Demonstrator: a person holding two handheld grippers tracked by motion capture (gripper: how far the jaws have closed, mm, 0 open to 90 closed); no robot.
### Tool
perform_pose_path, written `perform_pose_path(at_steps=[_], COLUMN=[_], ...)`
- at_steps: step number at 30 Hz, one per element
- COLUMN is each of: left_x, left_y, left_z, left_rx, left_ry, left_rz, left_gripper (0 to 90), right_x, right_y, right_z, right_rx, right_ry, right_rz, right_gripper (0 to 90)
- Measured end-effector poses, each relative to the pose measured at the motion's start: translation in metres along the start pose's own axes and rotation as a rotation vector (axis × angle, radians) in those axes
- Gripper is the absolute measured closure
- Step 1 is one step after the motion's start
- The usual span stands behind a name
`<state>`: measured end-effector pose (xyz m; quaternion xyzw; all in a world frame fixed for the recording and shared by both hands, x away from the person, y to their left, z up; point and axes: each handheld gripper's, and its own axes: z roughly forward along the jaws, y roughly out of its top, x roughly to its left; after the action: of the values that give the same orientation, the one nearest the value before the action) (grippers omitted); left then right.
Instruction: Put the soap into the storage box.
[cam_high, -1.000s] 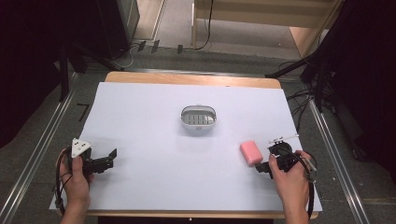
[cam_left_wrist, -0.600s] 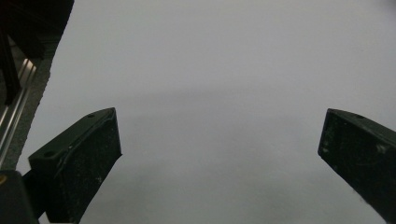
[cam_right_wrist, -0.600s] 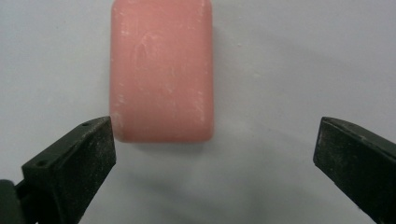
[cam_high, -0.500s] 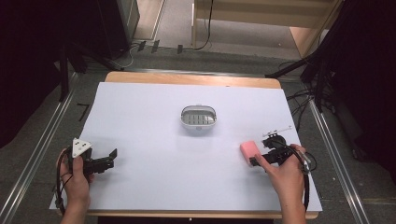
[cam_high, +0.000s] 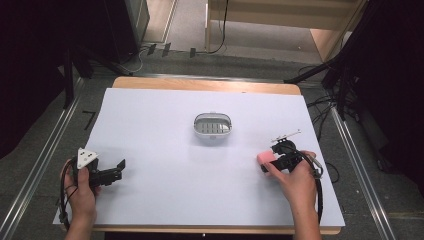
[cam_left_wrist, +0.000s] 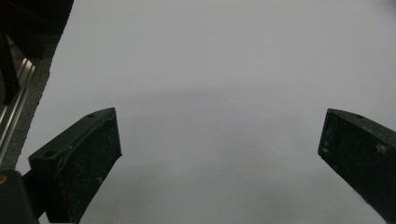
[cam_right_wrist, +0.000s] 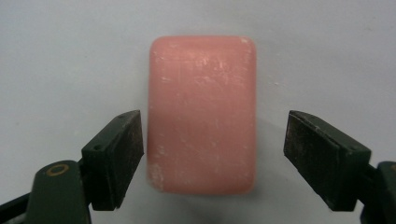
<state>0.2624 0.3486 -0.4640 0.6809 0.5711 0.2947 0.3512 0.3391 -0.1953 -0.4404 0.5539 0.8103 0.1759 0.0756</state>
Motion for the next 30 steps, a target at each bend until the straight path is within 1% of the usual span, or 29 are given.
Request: perform_pose_path(at_steps=[1,3,8,9,11,12,14,17,26,27,28,30], left_x=[0.000,0.000,0.000,0.000,0.000,0.000,0.000,0.000,0.000,0.000,0.000,0.000], left_y=[0.000,0.000,0.000,0.000,0.000,0.000,0.000,0.000,0.000,0.000,0.000,0.000], left_z=[0.000,0.000,0.000,0.000,0.000,0.000,0.000,0.000,0.000,0.000,0.000,0.000], left_rx=[0.000,0.000,-0.001,-0.001,0.000,-0.001,-0.002,-0.003,-0.003,-0.003,-0.003,-0.003], left_ry=[0.000,0.000,0.001,0.000,0.000,0.000,-0.001,0.000,0.003,0.003,0.003,0.003], left_rz=[0.000,-0.001,0.000,-0.001,0.000,0.000,-0.001,-0.002,-0.005,-0.005,-0.005,-0.007], left_gripper=[0.0,0.0,0.0,0.0,0.0,0.0,0.0,0.0,0.0,0.0,0.0,0.0], right_x=[0.000,0.002,0.004,0.005,0.004,0.005,0.005,0.006,0.004,0.004,0.004,0.004], right_y=[0.000,0.003,0.007,0.008,0.008,0.009,0.010,0.011,0.013,0.014,0.014,0.015], right_z=[0.000,0.002,0.005,0.006,0.006,0.008,0.009,0.012,0.015,0.015,0.015,0.015], right_rx=[0.000,0.008,0.019,0.023,0.024,0.032,0.034,0.051,0.067,0.069,0.069,0.073], right_ry=[0.000,-0.005,-0.010,-0.014,-0.012,-0.012,-0.012,-0.010,0.000,-0.015,-0.015,-0.016], right_rz=[0.000,-0.005,-0.009,-0.008,-0.013,-0.014,-0.013,-0.011,-0.004,-0.016,-0.016,-0.040], right_gripper=[21.0,24.3,26.4,28.3,28.6,30.8,31.4,37.0,37.9,38.0,38.0,38.1])
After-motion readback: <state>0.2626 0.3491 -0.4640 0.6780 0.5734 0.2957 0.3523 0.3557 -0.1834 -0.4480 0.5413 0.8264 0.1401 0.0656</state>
